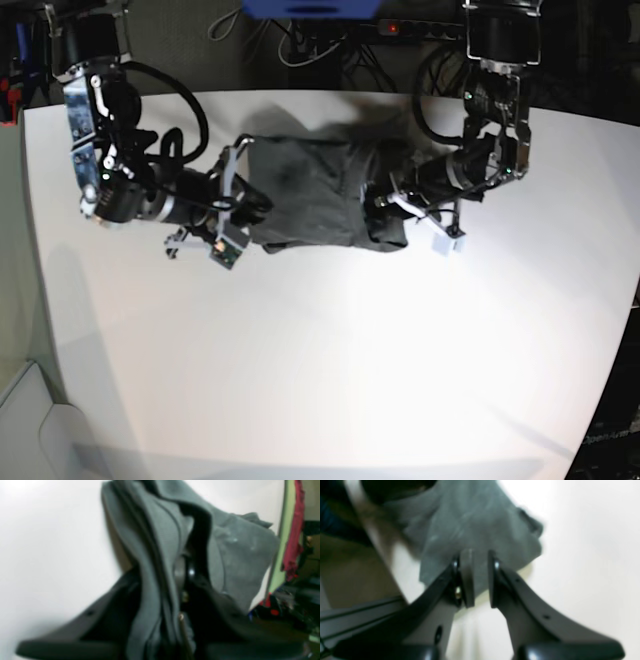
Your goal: Layout the t-shirt on the table in an organized manner, then fold the t-shirt properly
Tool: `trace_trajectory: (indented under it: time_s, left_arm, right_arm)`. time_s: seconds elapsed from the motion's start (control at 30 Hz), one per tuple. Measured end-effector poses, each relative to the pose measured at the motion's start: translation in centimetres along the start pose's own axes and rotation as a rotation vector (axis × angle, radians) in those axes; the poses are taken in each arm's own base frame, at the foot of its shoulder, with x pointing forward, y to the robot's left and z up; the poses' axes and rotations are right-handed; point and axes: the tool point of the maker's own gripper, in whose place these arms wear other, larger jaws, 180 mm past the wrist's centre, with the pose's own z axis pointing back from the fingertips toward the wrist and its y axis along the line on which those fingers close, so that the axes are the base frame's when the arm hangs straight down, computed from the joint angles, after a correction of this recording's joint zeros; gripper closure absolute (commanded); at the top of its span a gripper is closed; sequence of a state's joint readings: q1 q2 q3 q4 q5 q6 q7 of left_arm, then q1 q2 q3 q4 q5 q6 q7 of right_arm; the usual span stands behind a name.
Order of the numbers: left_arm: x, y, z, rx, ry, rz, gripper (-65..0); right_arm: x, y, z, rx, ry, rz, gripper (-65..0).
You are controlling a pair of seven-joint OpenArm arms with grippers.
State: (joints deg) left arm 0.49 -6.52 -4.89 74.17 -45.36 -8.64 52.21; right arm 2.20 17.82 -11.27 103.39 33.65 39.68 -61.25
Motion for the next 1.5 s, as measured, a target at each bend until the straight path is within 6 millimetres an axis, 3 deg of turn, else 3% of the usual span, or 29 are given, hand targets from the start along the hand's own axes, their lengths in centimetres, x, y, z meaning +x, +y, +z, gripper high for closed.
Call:
trace_trajectory:
  time_s: [0.07,0.13,0.3,0.4,0.7,0.83,1.03,1.33,1.5]
  left_arm:
    - [0.0,-0.4,-0.4,-0.007,0.020,-0.024,-2.8]
    - [0.2,-0.8,-0.7,-0.003,0.042,-0.064,-0.1]
    - [1.2,-1.6,-1.3,0.040,0.106,-0.219,-0.5]
    - [2.2,-2.2,-1.7,0.071,0.121,-0.316,-0.5]
    - [5.6,-5.1,-3.5,0.230,0.159,-0.762,-0.5]
    - [5.6,-7.1,-4.5,0.271,0.186,-0.974,-0.5]
    - [3.7,-10.8,-6.3,0.194,0.165,-1.210,-0.5]
    - [1.8,-13.4,-6.6,-0.012,0.184,-1.404,-0.5]
    - [2.0,-13.8,-7.1,0.059,0.204,-1.654,-0.5]
  right_arm:
    - [-0.5,-1.4,0.9,-0.035,0.007,-0.010,-8.8]
    - [-1.3,-2.8,1.9,-0.081,0.023,-0.022,-8.8]
    - [-4.0,-5.2,4.3,-0.165,0.060,-0.084,-8.8]
    - [-4.2,-6.4,5.5,-0.208,0.032,-0.113,-8.8]
    - [-6.5,-9.5,9.2,-0.345,0.037,-0.203,-8.8]
    - [-6.8,-10.5,10.5,-0.387,0.021,-0.230,-8.8]
    - [-7.1,-11.3,11.5,-0.423,0.016,-0.245,-8.8]
    - [-8.0,-10.8,11.3,-0.413,0.037,-0.257,-8.8]
    - [-7.9,-10.8,11.3,-0.413,0.033,-0.257,-8.8]
